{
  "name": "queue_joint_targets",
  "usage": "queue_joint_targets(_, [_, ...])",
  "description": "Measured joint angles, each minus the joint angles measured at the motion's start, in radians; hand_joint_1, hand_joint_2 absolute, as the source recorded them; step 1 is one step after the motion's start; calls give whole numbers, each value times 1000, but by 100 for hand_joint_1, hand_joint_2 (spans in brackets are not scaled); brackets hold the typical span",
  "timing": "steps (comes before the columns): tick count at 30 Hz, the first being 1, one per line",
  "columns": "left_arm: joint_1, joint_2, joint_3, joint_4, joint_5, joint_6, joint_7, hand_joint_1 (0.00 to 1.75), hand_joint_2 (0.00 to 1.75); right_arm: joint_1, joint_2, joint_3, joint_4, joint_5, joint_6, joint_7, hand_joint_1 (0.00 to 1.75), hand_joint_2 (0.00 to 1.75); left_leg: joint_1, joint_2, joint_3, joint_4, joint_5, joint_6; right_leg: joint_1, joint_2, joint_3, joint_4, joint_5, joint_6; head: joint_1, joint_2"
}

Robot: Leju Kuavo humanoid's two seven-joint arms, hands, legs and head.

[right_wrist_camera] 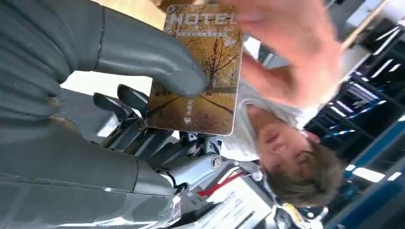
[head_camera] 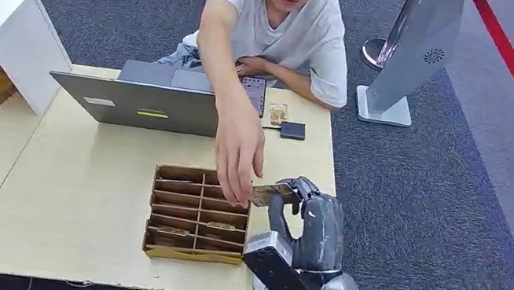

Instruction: Pass the card to the sensor for recognition and then transmit it.

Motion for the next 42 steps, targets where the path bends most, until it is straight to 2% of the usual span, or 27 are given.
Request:
queue_joint_targets(12, [4,24,66,6,-73,-35,-5,0,0,-141,-2,139,65,-34,60,32,175,175,1,0,0,0,1,-1,1,0,0,0,0,0,0,0])
queue_joint_targets(13, [4,25,71,6,-80,-36,-5,0,0,-150,-1,150,70,-38,64,33,131,175,1,0,0,0,1,-1,1,0,0,0,0,0,0,0])
queue_joint_targets(14, [4,26,77,6,-85,-37,-5,0,0,-156,0,159,74,-42,67,33,0,175,1,0,0,0,1,-1,1,0,0,0,0,0,0,0])
queue_joint_targets(18, [6,31,100,6,-103,-41,-5,0,0,-172,0,199,84,-43,84,36,0,175,1,0,0,0,1,-1,1,0,0,0,0,0,0,0])
queue_joint_targets(19, [6,32,105,6,-105,-42,-5,0,0,-174,0,206,87,-42,84,37,0,0,1,0,0,0,1,-1,1,0,0,0,0,0,0,0])
queue_joint_targets(40, [20,33,168,8,-123,-49,-16,0,0,-180,-1,247,78,-45,72,-3,0,0,1,0,0,0,1,-1,1,0,0,0,0,-1,0,0])
queue_joint_targets(41, [20,33,169,8,-124,-49,-16,0,0,-180,-1,248,76,-45,72,-5,0,175,1,0,0,0,1,-1,1,0,0,0,0,-1,0,0])
queue_joint_targets(42, [21,33,171,8,-125,-49,-17,0,0,-180,-2,249,73,-47,71,-7,0,175,1,0,0,0,1,-1,1,0,0,0,0,-1,0,0])
